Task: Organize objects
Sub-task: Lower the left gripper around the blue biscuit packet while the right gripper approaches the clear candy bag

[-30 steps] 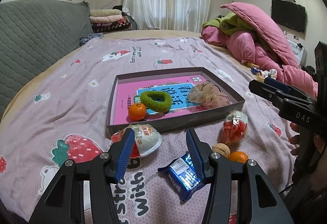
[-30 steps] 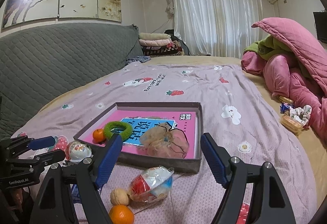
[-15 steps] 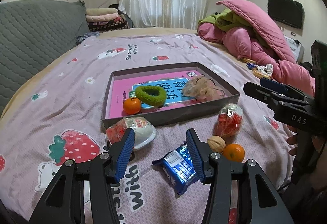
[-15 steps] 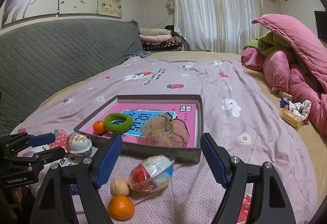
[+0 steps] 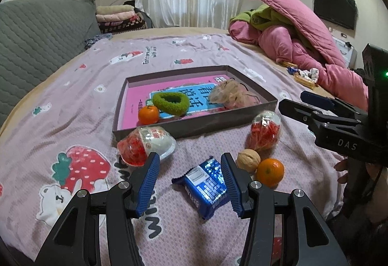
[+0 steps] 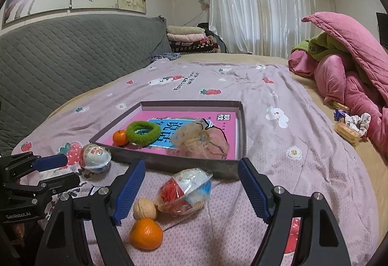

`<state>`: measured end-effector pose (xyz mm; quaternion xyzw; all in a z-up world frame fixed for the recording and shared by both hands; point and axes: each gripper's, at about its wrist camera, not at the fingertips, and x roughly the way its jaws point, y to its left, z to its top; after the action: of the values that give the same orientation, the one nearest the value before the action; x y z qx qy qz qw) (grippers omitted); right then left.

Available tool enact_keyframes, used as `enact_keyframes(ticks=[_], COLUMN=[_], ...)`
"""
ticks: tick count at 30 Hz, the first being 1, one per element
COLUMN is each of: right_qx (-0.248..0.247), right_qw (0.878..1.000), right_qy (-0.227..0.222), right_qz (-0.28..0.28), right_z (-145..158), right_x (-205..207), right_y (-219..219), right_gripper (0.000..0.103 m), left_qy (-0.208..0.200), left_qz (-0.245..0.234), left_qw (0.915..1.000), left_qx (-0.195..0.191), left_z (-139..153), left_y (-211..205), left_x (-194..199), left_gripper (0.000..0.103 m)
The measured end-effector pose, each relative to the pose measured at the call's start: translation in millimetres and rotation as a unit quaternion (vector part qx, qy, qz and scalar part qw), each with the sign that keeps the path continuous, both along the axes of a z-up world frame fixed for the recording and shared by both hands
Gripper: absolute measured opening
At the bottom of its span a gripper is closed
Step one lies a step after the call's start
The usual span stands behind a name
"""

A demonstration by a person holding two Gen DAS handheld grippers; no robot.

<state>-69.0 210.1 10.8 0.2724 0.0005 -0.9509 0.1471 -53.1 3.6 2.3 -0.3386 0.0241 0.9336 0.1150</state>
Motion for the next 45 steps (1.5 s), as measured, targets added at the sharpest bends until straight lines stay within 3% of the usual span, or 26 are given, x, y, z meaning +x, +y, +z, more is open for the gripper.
enact_keyframes(ticks=[20, 33, 35, 37, 45], right_qx=[0.004, 0.001, 0.002, 0.003, 0.002], right_qw=[1.0, 0.999, 0.999, 0.999, 0.998], right_qy=[-0.022, -0.034, -0.035, -0.038, -0.054], right_qz=[0.0, 0.006, 0.005, 0.005, 0.008], right_z=[-8.9, -14.9, -15.2, -17.4, -26.4], right_x=[1.7, -1.3, -1.6, -2.4, -8.4], right_y=[0.4, -0.5, -0.6, -1.1, -1.7], right_gripper=[0.078, 0.078, 0.078, 0.078, 0.078], left_qy=[-0.042, -0.059, -0.058, -0.059, -0.054], left_qz=[-0.036, -0.034, -0.036, -0.04, -0.05], left_qw=[0.9984, 0.9977, 0.9977, 0.9974, 0.9973], left_qx=[-0.012, 0.0, -0.001, 0.005, 0.003], left_z=[-24.9, -39.9, -41.7, -43.8, -50.1], left_y=[32.4, 26.7, 25.4, 24.0, 23.6], left_x=[11.9, 4.0, 3.0, 1.4, -5.2], left_gripper=[0.054, 0.054, 0.055, 0.063, 0.064])
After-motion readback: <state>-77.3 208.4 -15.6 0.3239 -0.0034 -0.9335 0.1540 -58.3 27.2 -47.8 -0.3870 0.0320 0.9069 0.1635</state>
